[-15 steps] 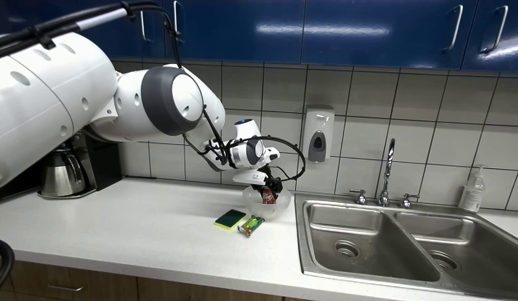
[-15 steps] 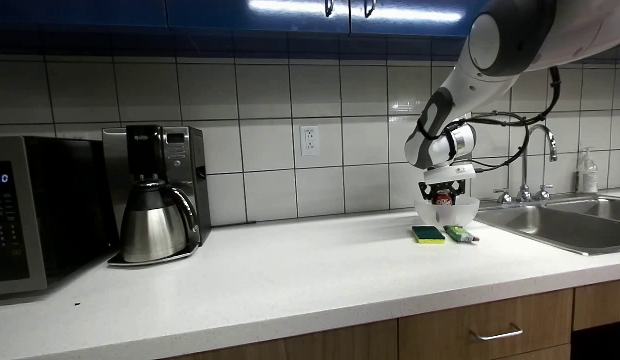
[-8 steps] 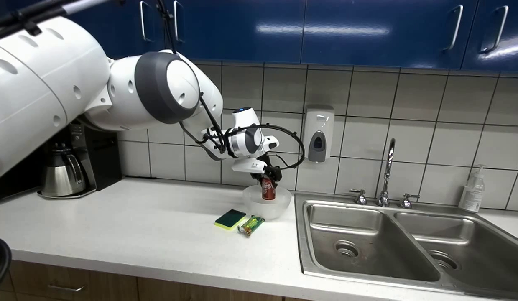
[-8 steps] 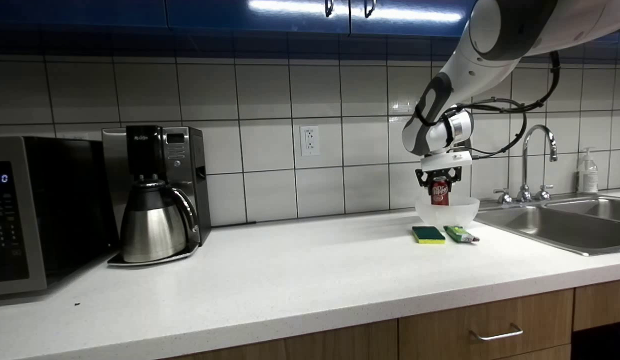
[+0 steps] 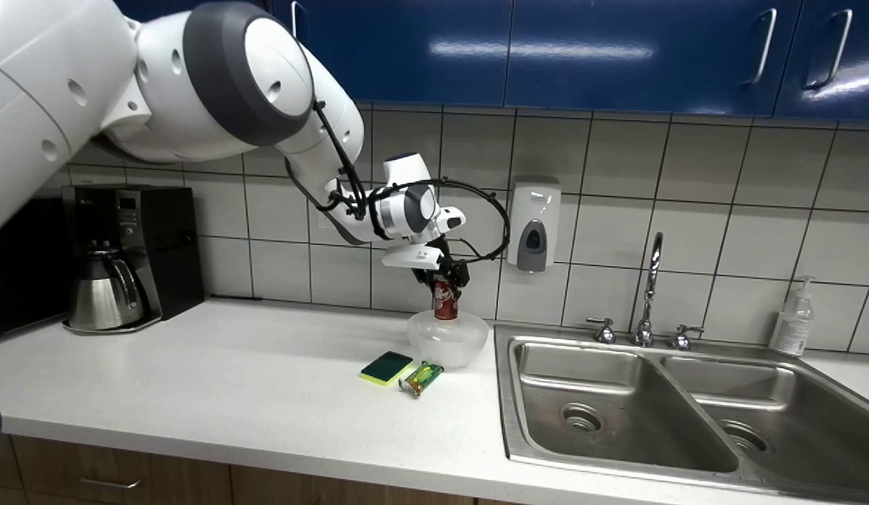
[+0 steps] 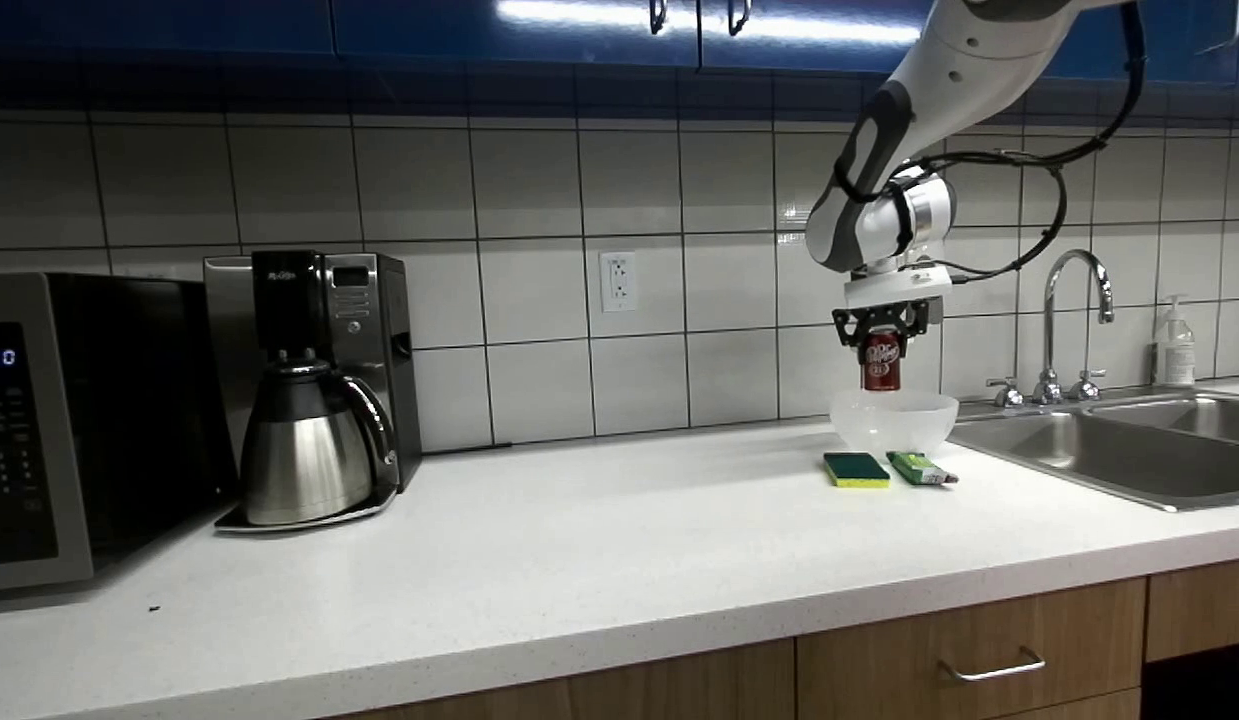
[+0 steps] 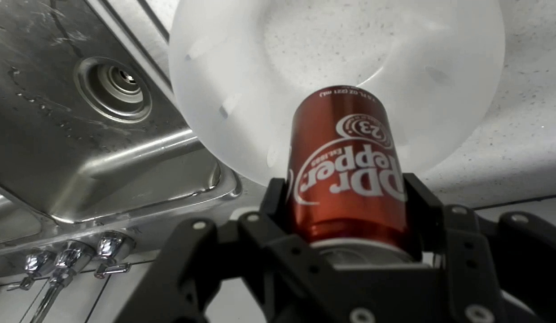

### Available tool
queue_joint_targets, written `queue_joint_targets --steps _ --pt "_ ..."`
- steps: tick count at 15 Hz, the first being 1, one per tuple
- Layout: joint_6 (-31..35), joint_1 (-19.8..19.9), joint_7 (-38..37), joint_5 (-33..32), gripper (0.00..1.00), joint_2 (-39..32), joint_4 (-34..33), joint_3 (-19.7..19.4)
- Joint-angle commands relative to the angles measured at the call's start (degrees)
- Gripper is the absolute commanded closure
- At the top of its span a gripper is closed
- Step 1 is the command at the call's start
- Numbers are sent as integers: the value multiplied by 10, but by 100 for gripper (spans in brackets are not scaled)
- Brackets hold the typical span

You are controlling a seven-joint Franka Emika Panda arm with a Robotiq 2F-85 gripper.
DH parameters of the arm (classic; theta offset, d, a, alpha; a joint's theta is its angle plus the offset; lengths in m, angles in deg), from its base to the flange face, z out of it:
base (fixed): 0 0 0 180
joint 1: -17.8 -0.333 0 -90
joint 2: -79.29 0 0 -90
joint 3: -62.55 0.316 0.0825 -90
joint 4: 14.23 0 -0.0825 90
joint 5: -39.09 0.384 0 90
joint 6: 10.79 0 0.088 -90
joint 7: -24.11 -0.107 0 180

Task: Take the can out of the bowl

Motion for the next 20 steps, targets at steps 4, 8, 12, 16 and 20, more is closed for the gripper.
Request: queue_joint_targets --steps 4,8,12,16,20 --pt "26 -18 34 -20 60 156 200 11" --pt "41 -22 73 -30 60 238 303 27" --pt "57 -27 99 -44 60 310 404 40" --pt "65 -30 102 -51 60 354 491 57" --pt "100 -39 82 -61 60 373 570 66"
